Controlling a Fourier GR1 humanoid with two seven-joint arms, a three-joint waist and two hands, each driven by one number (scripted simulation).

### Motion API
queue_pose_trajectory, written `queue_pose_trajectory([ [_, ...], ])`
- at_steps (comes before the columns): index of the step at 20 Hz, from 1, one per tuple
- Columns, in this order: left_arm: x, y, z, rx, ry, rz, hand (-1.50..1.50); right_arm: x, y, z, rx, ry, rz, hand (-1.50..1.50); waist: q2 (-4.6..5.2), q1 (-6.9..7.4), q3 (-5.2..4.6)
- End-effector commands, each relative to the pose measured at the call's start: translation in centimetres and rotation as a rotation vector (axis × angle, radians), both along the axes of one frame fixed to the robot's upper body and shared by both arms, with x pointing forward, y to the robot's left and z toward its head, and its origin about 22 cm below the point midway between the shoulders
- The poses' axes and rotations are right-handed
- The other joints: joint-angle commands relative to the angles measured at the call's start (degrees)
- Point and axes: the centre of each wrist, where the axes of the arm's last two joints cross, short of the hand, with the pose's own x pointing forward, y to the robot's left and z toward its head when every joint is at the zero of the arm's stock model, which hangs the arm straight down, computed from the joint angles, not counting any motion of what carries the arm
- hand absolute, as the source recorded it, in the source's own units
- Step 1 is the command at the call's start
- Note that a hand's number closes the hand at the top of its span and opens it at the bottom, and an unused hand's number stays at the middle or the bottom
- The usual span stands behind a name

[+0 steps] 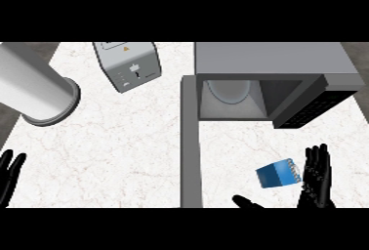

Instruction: Pick up the milk, place it into the microwave and close the microwave

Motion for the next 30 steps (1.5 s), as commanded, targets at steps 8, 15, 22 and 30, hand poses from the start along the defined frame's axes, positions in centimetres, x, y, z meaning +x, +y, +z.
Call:
queue_pose_trajectory([
  [8,-1.0,0.5,0.4,0.002,-0.011,-0.005,-1.50,-2.3,-5.0,-5.9,-0.024,0.073,-0.031,-1.50,-0.03,-0.06,0.00],
  [15,-0.3,0.7,-0.6,-0.012,-0.014,0.005,-1.50,-1.5,-8.2,-6.4,-0.021,0.123,-0.002,-1.50,0.01,-0.10,-0.02],
  [22,-2.5,-0.2,-0.2,-0.017,0.013,0.002,-1.50,-0.7,-8.9,-11.0,-0.030,0.171,-0.022,-1.50,-0.01,0.23,0.00],
  [30,-1.4,2.0,-0.8,-0.001,0.015,0.008,-1.50,1.5,-10.1,-12.8,-0.011,0.200,0.014,-1.50,0.03,0.16,-0.01],
])
